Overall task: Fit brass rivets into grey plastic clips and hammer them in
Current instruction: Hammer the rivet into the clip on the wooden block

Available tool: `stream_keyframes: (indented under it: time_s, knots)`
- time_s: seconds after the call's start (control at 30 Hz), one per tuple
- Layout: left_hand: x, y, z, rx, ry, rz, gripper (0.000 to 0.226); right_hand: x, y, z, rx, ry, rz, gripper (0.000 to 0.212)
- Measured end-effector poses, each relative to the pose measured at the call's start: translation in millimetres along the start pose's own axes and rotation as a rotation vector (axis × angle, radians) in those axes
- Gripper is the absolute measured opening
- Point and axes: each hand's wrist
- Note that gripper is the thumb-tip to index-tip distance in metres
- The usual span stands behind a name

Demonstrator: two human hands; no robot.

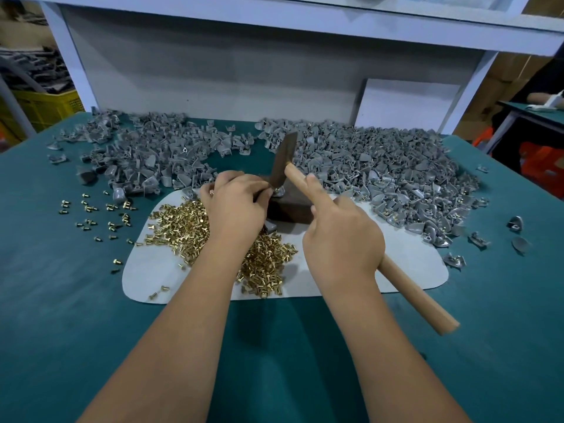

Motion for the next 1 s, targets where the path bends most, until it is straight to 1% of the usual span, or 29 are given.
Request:
stream_keyframes:
  time_s: [0.07, 0.1, 0.17, 0.27, 0.37, 0.47, 0.53, 0.67, 0.77, 0.8, 0.9, 0.93, 0.97, 1.0]
  knots:
    - [-0.8, 0.1, 0.9, 0.008, -0.061, -0.021, 0.016, -0.7, -2.4, -2.8, -0.014, 0.012, 0.053, 0.063]
    - [-1.6, 0.6, 1.4, 0.017, -0.08, -0.032, 0.016, 0.0, -2.2, -3.1, 0.001, 0.005, 0.047, 0.064]
    - [-0.9, -0.2, 1.4, 0.017, -0.063, -0.022, 0.015, 1.5, 0.3, -2.0, 0.069, -0.007, 0.017, 0.064]
    - [-1.0, -1.5, 2.1, 0.018, -0.091, -0.037, 0.016, 1.3, -3.0, -2.4, 0.047, -0.003, 0.04, 0.065]
    - [0.6, -1.7, 2.4, -0.005, -0.062, -0.023, 0.015, 3.5, 0.2, -1.1, 0.064, -0.011, 0.018, 0.064]
    - [2.3, -2.6, 2.9, -0.049, -0.022, -0.012, 0.02, 2.8, -1.7, -3.1, 0.003, -0.003, 0.07, 0.063]
    - [3.4, -3.6, 2.4, -0.035, -0.03, -0.008, 0.021, 4.3, 2.4, -1.9, 0.034, -0.017, 0.021, 0.066]
    - [2.2, -3.2, 3.5, -0.049, -0.011, -0.016, 0.018, 4.1, -1.4, -3.4, 0.007, -0.006, 0.056, 0.066]
    - [1.9, -2.6, 4.1, 0.009, -0.039, 0.001, 0.014, 3.8, 3.5, 0.2, 0.058, -0.028, 0.007, 0.068]
    - [2.0, -1.8, 4.6, 0.01, -0.051, 0.0, 0.014, 3.4, 2.8, 1.5, 0.021, -0.02, 0.048, 0.068]
    - [1.5, 1.0, 3.2, -0.021, -0.068, 0.015, 0.015, 3.2, -0.5, 1.2, -0.085, 0.017, 0.255, 0.068]
    - [1.5, 1.9, 2.7, -0.026, -0.051, 0.021, 0.014, 2.1, 0.2, 3.1, -0.082, 0.0, 0.247, 0.068]
    - [1.0, 2.1, 2.7, -0.011, -0.055, 0.017, 0.014, 1.0, 0.2, 4.6, -0.056, -0.017, 0.181, 0.068]
    - [-0.1, 1.6, 3.1, 0.014, -0.073, 0.01, 0.012, 0.4, -0.1, 4.6, -0.017, -0.027, 0.08, 0.069]
Point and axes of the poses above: each hand's wrist, its own x-axis away from the middle knuckle, its own y-axis out of the palm, z = x × y, and after that the axes turned 4 degrees about -y, right-handed
